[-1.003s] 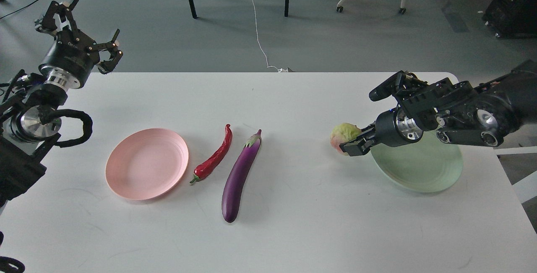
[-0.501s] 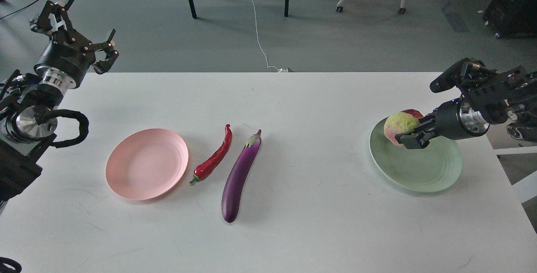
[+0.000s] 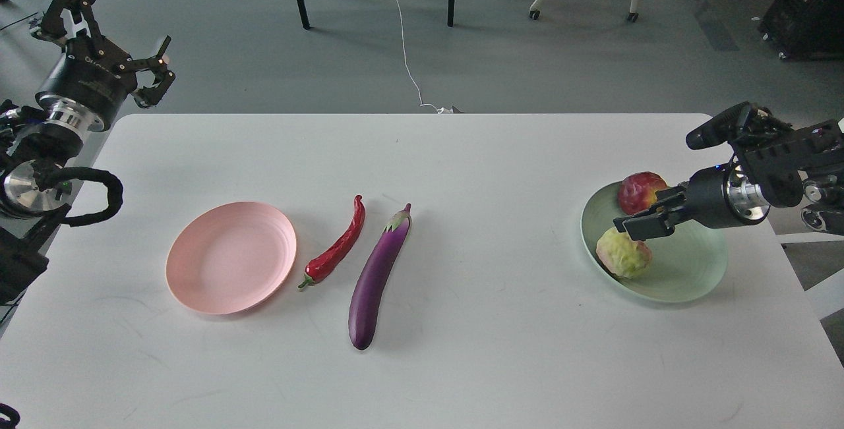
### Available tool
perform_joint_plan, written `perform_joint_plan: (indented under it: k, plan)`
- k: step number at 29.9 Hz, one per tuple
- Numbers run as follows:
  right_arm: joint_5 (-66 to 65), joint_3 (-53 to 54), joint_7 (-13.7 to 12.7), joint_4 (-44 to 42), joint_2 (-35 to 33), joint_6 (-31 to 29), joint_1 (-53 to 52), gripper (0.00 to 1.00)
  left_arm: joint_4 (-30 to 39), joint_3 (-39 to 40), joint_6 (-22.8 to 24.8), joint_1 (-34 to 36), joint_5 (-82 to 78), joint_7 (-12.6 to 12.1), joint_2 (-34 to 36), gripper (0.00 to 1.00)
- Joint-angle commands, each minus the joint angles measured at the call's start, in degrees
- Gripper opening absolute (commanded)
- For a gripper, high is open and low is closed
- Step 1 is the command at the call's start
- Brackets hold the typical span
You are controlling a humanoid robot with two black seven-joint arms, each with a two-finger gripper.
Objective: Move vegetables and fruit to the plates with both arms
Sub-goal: 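Lower the guava onto the green plate and release it, then retract the right arm and move the left gripper toward the eggplant, then grasp the purple eggplant with the left gripper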
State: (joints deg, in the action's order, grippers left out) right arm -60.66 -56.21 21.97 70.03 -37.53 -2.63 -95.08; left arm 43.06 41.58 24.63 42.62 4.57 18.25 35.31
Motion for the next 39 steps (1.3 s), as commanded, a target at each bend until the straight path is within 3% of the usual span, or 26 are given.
perform_joint_plan:
  k: [1, 7, 10, 14, 17, 23, 27, 33, 39]
  plan:
    - [5.6, 10.3, 0.1, -4.4, -2.1, -0.3, 2.2, 0.97, 0.3, -0.4, 0.3, 3.0, -3.2, -0.3, 0.3, 0.98]
    - [18.0, 33.7, 0.2, -14.8, -2.1, -0.3, 14.8, 0.98, 4.2, -1.4, -0.5, 8.0, -21.7, -0.2, 0.4, 0.98]
    - [21.8, 46.6, 0.2, -17.8, -1.8, -0.1, 20.7, 0.98, 10.9, -1.8, -0.6, 8.4, -32.7, -0.7, 0.5, 0.98]
    - [29.8, 62.8, 0.1, -17.8, -1.7, -0.1, 29.7, 0.98, 22.3, -6.1, -3.7, 8.7, -48.0, -6.0, 3.4, 0.98]
    - [33.5, 71.3, 0.2, -17.6, -1.5, -0.2, 34.9, 0.98, 26.9, -6.5, -4.1, 9.7, -54.8, -9.0, 2.7, 0.98]
    - [46.1, 81.2, 0.9, -17.3, -1.5, -0.9, 42.9, 0.99, 28.0, -13.6, -4.2, 12.1, -77.8, -11.4, -2.1, 0.98]
    - [55.1, 84.9, 3.2, -17.6, -1.8, -7.3, 49.0, 0.99, 28.0, -18.1, -4.4, 11.8, -90.2, -11.9, -6.5, 0.96]
    - [59.5, 91.4, 5.8, -17.6, -1.8, -12.0, 58.3, 0.99, 27.6, -23.6, -4.4, 11.5, -103.3, -16.8, -9.8, 0.91]
    - [60.6, 92.6, 6.0, -17.6, -1.6, -13.0, 60.4, 0.99, 25.8, -31.5, -5.2, 11.2, -110.5, -16.8, -10.7, 0.82]
